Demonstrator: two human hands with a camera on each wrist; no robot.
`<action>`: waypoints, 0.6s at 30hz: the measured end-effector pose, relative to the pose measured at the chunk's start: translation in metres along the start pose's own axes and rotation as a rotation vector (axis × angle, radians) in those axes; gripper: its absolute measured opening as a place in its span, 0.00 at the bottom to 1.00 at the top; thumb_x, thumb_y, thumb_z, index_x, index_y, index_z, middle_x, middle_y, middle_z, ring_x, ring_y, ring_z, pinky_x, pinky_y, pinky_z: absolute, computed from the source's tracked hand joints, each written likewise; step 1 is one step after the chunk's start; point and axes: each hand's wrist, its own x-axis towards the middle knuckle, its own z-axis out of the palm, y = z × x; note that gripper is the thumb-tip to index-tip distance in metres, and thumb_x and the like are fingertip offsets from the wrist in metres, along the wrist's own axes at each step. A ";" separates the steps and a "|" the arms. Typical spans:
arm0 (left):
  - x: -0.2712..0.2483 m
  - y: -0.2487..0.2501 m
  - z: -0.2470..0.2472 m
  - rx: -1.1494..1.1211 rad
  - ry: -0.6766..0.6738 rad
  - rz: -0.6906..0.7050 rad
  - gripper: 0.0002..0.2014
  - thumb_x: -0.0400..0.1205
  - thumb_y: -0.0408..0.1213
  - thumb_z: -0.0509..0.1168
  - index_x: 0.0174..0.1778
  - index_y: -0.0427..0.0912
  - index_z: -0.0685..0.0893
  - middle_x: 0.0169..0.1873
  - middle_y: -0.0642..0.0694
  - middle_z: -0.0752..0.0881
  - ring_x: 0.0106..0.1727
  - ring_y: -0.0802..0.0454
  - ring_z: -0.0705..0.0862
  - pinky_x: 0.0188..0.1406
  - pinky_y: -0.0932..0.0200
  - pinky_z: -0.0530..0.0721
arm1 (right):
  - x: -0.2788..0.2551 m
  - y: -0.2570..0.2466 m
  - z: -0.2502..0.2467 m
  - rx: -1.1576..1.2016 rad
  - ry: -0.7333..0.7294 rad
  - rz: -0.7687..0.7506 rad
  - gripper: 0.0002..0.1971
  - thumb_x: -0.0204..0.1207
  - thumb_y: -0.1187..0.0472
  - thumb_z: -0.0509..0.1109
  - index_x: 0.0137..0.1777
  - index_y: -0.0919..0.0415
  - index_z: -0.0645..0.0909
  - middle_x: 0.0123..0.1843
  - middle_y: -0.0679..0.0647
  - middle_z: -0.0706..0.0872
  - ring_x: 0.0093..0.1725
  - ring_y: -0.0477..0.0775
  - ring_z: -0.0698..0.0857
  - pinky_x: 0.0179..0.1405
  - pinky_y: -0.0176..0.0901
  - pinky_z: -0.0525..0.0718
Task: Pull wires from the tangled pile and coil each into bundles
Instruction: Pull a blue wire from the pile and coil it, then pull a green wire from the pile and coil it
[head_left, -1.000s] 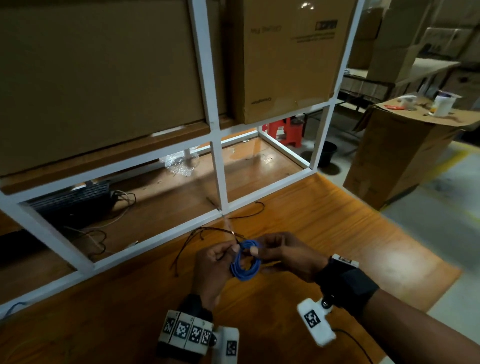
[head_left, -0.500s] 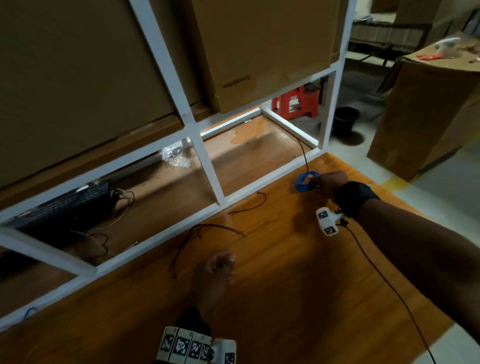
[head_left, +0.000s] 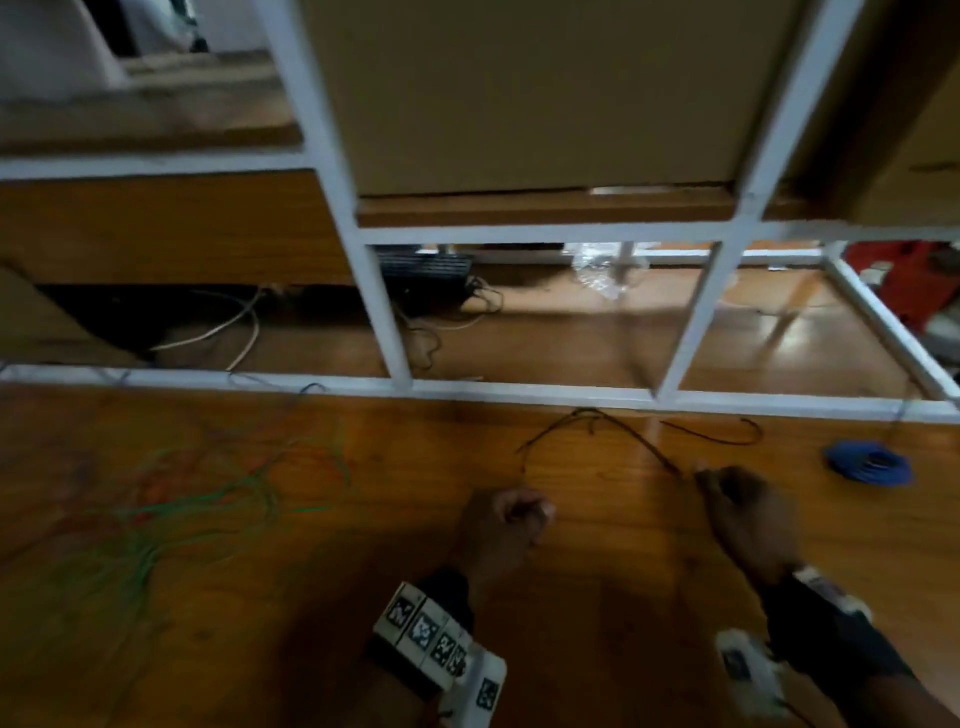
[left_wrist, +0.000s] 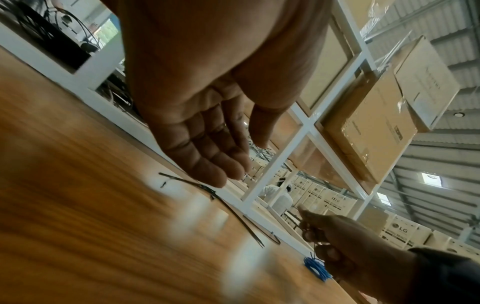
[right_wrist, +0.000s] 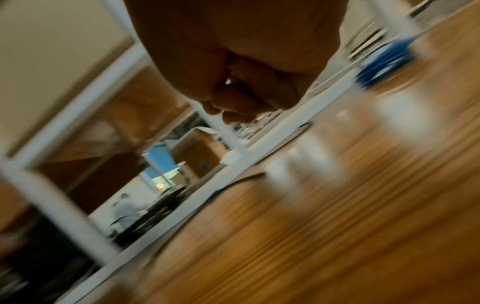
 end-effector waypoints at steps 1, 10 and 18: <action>-0.001 -0.008 -0.014 -0.019 0.020 0.033 0.09 0.83 0.45 0.72 0.57 0.48 0.88 0.48 0.46 0.92 0.41 0.56 0.88 0.40 0.60 0.85 | -0.015 -0.026 0.022 0.043 -0.089 0.008 0.30 0.82 0.30 0.58 0.34 0.56 0.80 0.27 0.53 0.81 0.24 0.53 0.78 0.26 0.43 0.72; -0.067 -0.068 -0.230 0.132 0.153 0.137 0.15 0.78 0.58 0.70 0.54 0.55 0.89 0.50 0.56 0.90 0.53 0.60 0.88 0.53 0.65 0.84 | -0.122 -0.168 0.233 -0.076 -0.545 -0.292 0.13 0.85 0.60 0.72 0.37 0.57 0.82 0.35 0.45 0.86 0.23 0.50 0.78 0.26 0.47 0.75; -0.130 -0.111 -0.415 0.071 0.512 0.118 0.10 0.84 0.29 0.69 0.47 0.49 0.90 0.33 0.58 0.92 0.34 0.69 0.86 0.35 0.71 0.81 | -0.160 -0.252 0.307 -0.197 -0.748 -0.445 0.18 0.76 0.57 0.82 0.65 0.44 0.86 0.67 0.38 0.81 0.42 0.43 0.88 0.43 0.48 0.87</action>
